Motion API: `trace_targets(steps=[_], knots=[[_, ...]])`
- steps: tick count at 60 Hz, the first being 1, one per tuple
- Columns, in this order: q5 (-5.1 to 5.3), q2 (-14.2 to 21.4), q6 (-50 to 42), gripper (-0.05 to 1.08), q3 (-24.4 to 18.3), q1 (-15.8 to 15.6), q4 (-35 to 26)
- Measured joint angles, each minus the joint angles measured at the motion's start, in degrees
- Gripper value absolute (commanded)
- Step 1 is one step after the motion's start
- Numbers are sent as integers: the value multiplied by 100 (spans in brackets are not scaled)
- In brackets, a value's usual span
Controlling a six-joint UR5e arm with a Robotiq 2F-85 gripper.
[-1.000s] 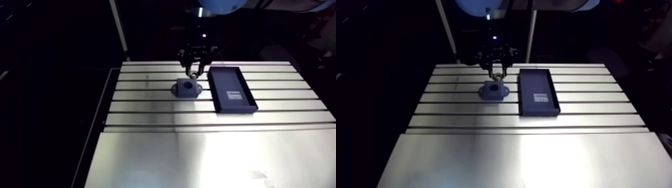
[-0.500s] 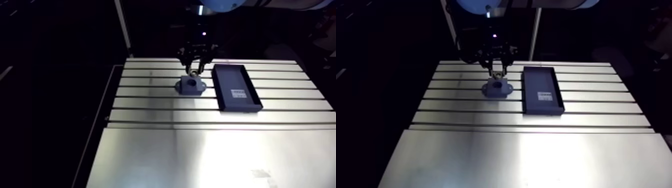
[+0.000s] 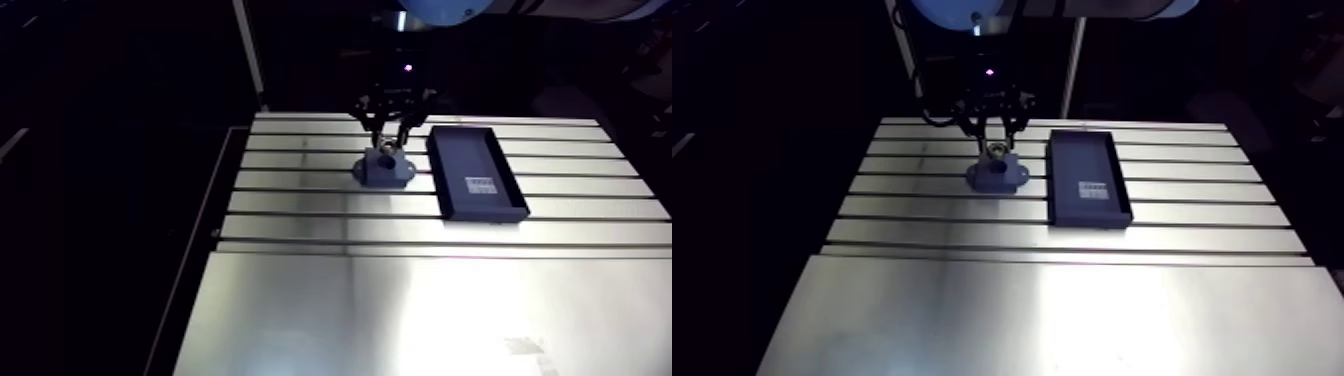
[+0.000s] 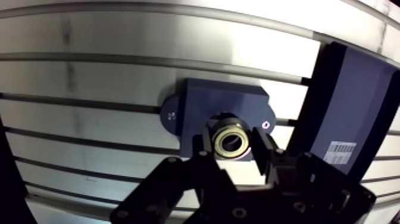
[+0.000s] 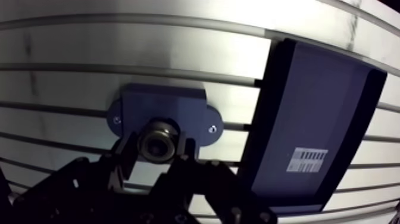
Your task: Pick up the bearing and press it into the housing until flush.
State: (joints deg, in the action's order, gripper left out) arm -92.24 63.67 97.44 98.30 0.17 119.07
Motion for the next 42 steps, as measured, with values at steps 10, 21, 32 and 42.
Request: trace_targets(steps=[10,21,32,42], knots=[[0,-23,-6,68,18,-6,8],[4,-64,-6,68,37,-13,70],[7,-101,-2,69,46,-16,130],[3,-138,-1,69,48,-17,149]])
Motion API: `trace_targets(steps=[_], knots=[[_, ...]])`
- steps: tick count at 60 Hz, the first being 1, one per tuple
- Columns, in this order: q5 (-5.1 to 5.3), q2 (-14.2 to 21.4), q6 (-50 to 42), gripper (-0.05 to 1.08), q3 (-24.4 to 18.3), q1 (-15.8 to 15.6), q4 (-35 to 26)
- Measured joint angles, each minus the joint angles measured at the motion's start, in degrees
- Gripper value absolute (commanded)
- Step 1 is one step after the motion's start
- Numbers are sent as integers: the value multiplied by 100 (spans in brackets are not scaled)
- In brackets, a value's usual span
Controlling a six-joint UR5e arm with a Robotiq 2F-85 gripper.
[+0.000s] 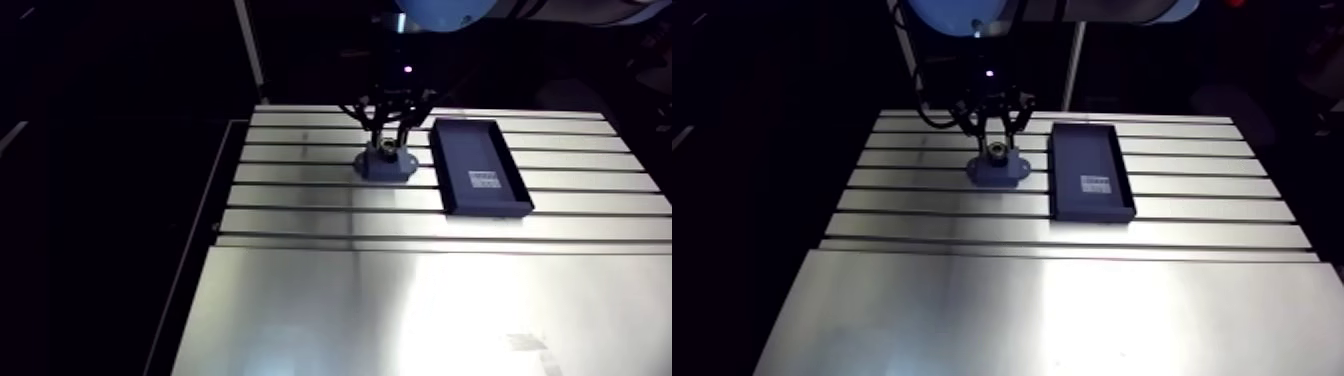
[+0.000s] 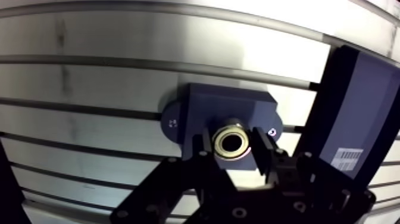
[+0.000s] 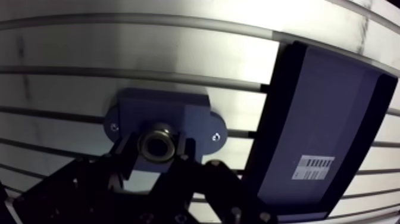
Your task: Pick up the bearing and press it into the housing until flush.
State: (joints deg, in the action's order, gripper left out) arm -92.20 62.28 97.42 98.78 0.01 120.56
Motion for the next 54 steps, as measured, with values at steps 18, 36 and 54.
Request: trace_targets(steps=[18,36,54], knots=[[4,-38,0,69,8,-6,7],[5,-51,0,69,17,-9,7],[0,-54,0,69,50,-9,8]])
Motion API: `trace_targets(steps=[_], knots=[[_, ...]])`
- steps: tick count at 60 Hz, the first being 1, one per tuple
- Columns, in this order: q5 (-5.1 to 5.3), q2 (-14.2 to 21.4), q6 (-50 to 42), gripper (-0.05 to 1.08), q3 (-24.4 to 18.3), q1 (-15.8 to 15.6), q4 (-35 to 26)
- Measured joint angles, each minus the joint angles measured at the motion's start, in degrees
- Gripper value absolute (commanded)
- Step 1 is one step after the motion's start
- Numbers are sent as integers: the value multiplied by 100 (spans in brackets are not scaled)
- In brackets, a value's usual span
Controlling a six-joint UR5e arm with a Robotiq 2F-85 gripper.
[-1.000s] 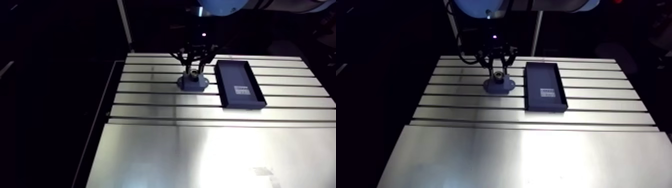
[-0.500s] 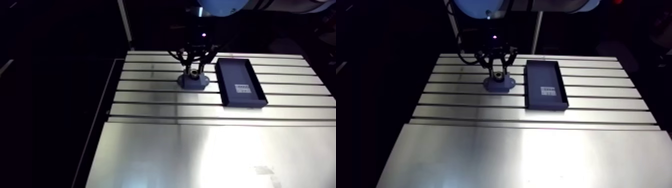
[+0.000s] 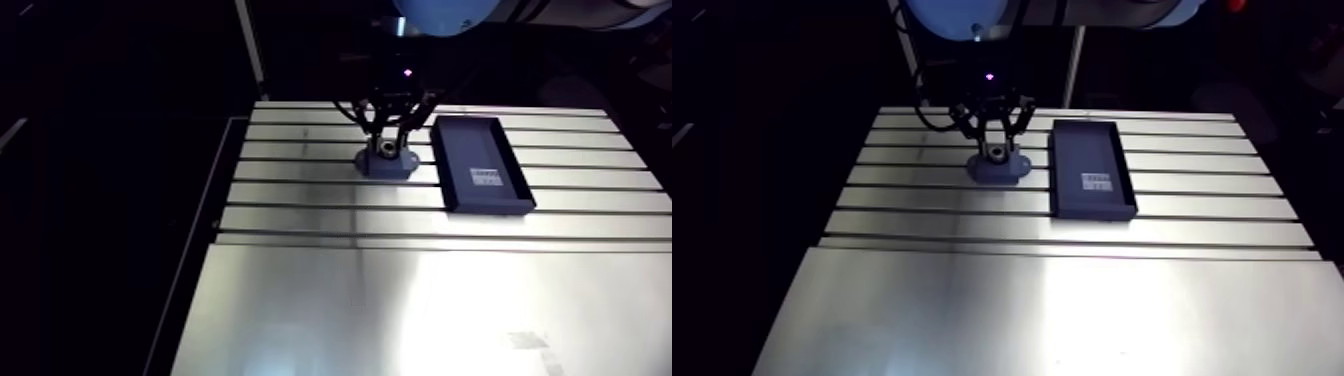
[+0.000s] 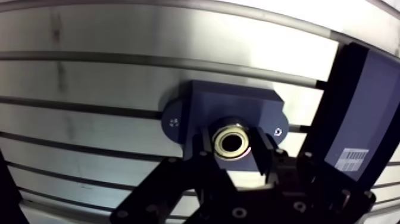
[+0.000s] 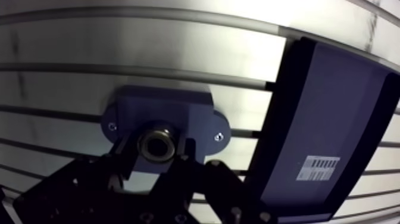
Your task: Pick up the bearing and press it into the housing until flush.
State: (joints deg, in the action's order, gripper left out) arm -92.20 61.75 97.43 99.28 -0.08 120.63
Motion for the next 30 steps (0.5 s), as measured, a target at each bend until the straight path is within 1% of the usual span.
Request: trace_targets(steps=[30], knots=[[-22,7,5,69,23,0,7]])
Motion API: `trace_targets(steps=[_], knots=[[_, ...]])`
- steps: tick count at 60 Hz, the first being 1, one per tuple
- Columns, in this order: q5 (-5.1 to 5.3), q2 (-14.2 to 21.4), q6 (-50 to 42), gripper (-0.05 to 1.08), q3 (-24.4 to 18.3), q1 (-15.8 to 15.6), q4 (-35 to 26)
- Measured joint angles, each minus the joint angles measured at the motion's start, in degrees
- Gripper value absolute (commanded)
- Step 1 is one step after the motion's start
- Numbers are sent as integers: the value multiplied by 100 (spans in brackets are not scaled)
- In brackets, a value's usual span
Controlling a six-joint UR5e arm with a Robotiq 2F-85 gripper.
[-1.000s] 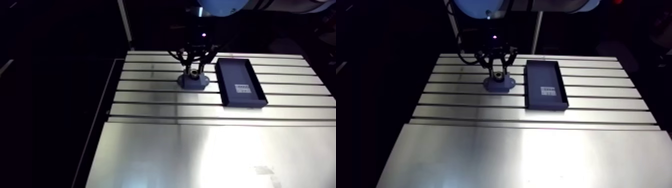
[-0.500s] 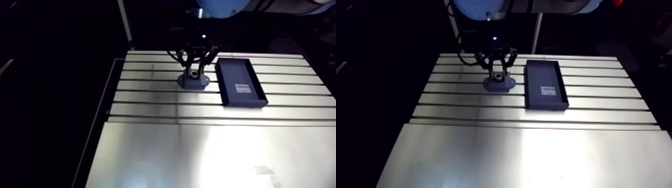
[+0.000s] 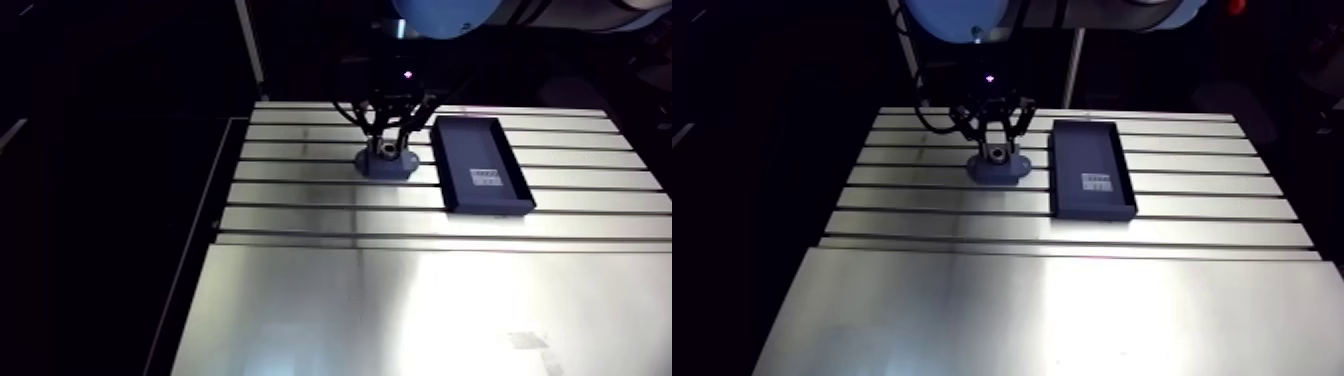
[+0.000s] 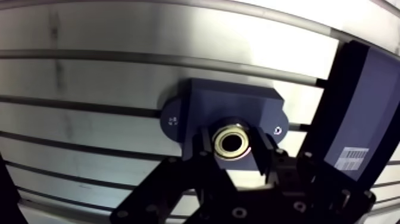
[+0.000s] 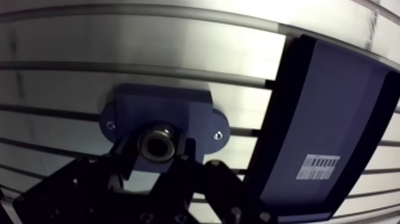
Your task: Pick up the bearing and press it into the housing until flush.
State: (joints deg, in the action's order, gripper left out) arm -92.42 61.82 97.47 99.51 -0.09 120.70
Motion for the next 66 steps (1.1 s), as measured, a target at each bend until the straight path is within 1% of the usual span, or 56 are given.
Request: trace_targets(steps=[66], knots=[[-1,9,19,69,9,0,10]])
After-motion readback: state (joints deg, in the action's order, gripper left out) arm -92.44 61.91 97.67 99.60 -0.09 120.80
